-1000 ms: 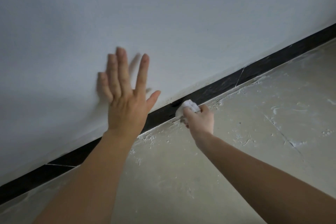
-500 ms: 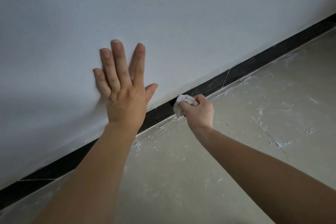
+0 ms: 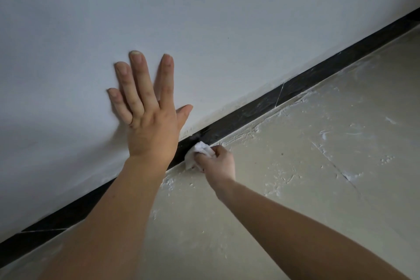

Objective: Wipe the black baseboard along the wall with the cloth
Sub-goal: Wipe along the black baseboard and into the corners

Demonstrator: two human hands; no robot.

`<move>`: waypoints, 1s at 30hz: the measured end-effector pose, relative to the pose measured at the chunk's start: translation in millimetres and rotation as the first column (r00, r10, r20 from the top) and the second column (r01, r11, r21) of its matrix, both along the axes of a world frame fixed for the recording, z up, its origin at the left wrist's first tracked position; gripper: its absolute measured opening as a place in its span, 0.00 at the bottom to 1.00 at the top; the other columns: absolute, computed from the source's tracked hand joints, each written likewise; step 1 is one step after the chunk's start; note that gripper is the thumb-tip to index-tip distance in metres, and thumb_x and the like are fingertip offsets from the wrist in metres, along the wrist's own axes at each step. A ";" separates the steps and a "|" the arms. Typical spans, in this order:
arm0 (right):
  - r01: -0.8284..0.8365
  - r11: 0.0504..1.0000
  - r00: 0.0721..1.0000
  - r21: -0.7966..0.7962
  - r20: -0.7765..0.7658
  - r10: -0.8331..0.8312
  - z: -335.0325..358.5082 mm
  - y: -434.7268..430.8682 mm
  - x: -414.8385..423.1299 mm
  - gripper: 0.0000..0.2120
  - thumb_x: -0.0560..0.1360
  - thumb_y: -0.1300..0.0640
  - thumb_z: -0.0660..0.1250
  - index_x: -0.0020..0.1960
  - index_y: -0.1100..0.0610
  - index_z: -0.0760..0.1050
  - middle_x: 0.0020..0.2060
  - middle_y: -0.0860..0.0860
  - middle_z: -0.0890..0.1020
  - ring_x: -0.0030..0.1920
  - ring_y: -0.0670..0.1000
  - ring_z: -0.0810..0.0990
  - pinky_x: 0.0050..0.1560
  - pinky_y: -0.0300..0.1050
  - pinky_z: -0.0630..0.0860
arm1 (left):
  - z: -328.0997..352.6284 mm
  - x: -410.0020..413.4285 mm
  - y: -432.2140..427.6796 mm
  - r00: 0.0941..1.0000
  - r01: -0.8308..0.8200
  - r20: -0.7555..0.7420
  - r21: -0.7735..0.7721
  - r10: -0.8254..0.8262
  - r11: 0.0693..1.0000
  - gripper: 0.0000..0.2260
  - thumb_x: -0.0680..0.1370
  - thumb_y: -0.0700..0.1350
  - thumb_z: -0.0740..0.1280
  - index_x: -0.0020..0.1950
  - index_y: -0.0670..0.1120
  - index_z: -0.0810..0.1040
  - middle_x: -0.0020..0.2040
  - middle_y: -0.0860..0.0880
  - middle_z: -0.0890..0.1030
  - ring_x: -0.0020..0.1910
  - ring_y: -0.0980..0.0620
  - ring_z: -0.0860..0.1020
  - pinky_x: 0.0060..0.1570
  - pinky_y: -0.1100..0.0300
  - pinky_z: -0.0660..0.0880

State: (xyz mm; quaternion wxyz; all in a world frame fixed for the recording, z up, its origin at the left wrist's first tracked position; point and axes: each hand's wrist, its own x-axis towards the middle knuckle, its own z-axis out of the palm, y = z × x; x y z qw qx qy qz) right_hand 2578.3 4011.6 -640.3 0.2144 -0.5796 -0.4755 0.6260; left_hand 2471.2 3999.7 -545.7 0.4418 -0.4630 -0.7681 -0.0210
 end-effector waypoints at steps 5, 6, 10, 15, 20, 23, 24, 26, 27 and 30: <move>0.156 0.988 0.987 -0.020 -0.043 -0.157 5.2 27.5 9.7 0.05 0.68 0.64 0.71 0.41 0.58 0.76 0.32 0.49 0.79 0.32 0.46 0.76 0.32 0.37 0.72 | -1.6 -6.1 -5.9 0.999 0.031 0.019 -0.026 -0.030 0.999 0.45 0.75 0.66 0.61 0.78 0.49 0.36 0.75 0.38 0.31 0.72 0.40 0.28 0.69 0.49 0.28; 0.171 0.985 0.985 -0.007 -0.037 -0.171 6.2 35.4 15.6 0.06 0.68 0.65 0.72 0.39 0.57 0.76 0.32 0.50 0.79 0.33 0.47 0.77 0.33 0.38 0.72 | -2.7 -6.3 -6.2 0.999 0.037 0.036 -0.024 -0.036 0.999 0.44 0.75 0.66 0.60 0.78 0.49 0.36 0.73 0.40 0.26 0.71 0.42 0.25 0.69 0.49 0.28; 0.264 0.964 0.965 0.032 -0.015 -0.263 9.4 63.2 34.2 0.07 0.67 0.66 0.71 0.37 0.58 0.75 0.31 0.50 0.78 0.34 0.49 0.76 0.33 0.38 0.72 | -2.9 -6.6 -5.1 0.998 0.035 0.046 -0.019 -0.034 0.999 0.45 0.75 0.65 0.61 0.78 0.49 0.36 0.71 0.41 0.24 0.71 0.43 0.25 0.70 0.48 0.29; 0.520 0.844 0.838 -0.133 -0.114 -0.534 7.4 82.3 52.4 0.05 0.71 0.65 0.69 0.40 0.59 0.75 0.37 0.53 0.80 0.41 0.52 0.80 0.46 0.47 0.82 | -3.3 -7.7 -5.5 0.997 0.048 0.054 -0.013 -0.047 0.999 0.46 0.74 0.65 0.63 0.78 0.49 0.36 0.71 0.41 0.24 0.71 0.43 0.25 0.70 0.48 0.29; 0.359 0.933 0.930 -0.008 -0.077 -0.359 9.3 63.0 51.0 0.02 0.71 0.65 0.68 0.42 0.59 0.75 0.36 0.53 0.79 0.39 0.51 0.78 0.46 0.51 0.81 | -3.8 -7.7 -5.2 0.998 0.042 0.041 -0.011 -0.042 0.999 0.46 0.74 0.65 0.63 0.78 0.49 0.36 0.72 0.40 0.25 0.71 0.42 0.25 0.70 0.47 0.29; 0.173 0.974 0.985 0.143 -0.003 -0.174 12.3 54.5 39.0 0.04 0.70 0.62 0.70 0.40 0.60 0.75 0.33 0.52 0.78 0.34 0.49 0.75 0.38 0.49 0.78 | -4.1 -7.4 -4.4 0.998 0.039 0.047 -0.009 -0.039 0.999 0.46 0.74 0.65 0.63 0.78 0.49 0.36 0.72 0.40 0.25 0.71 0.42 0.25 0.70 0.47 0.29; 0.161 0.969 0.985 0.185 0.023 -0.168 13.6 56.8 36.7 0.05 0.70 0.62 0.70 0.39 0.59 0.74 0.31 0.51 0.77 0.33 0.49 0.74 0.35 0.47 0.75 | -5.1 -7.6 -4.3 0.998 0.039 0.045 -0.005 -0.038 0.999 0.46 0.74 0.65 0.63 0.78 0.49 0.37 0.72 0.40 0.25 0.71 0.42 0.25 0.70 0.47 0.29; 0.194 0.953 0.975 0.232 0.062 -0.213 15.7 67.0 38.5 0.07 0.70 0.61 0.70 0.37 0.56 0.72 0.31 0.49 0.77 0.32 0.47 0.74 0.33 0.41 0.73 | -6.3 -8.0 -4.3 0.999 0.038 0.037 -0.002 -0.038 0.999 0.47 0.73 0.65 0.63 0.79 0.49 0.37 0.72 0.40 0.26 0.71 0.42 0.26 0.70 0.48 0.29; 0.223 0.946 0.967 0.237 0.070 -0.246 15.8 73.9 42.1 0.08 0.70 0.62 0.71 0.37 0.55 0.72 0.32 0.49 0.77 0.33 0.47 0.75 0.34 0.40 0.73 | -6.3 -8.4 -4.1 0.999 0.040 0.033 -0.002 -0.040 0.999 0.47 0.73 0.65 0.63 0.79 0.49 0.37 0.72 0.40 0.26 0.71 0.42 0.26 0.70 0.48 0.29; 0.306 0.930 0.937 0.201 0.111 -0.332 12.2 98.0 54.1 0.05 0.69 0.62 0.72 0.41 0.57 0.75 0.36 0.50 0.80 0.38 0.49 0.79 0.42 0.46 0.80 | -5.6 -9.0 -4.3 0.999 0.036 0.012 0.003 -0.036 0.999 0.47 0.73 0.65 0.63 0.79 0.49 0.38 0.73 0.40 0.26 0.72 0.42 0.26 0.70 0.47 0.30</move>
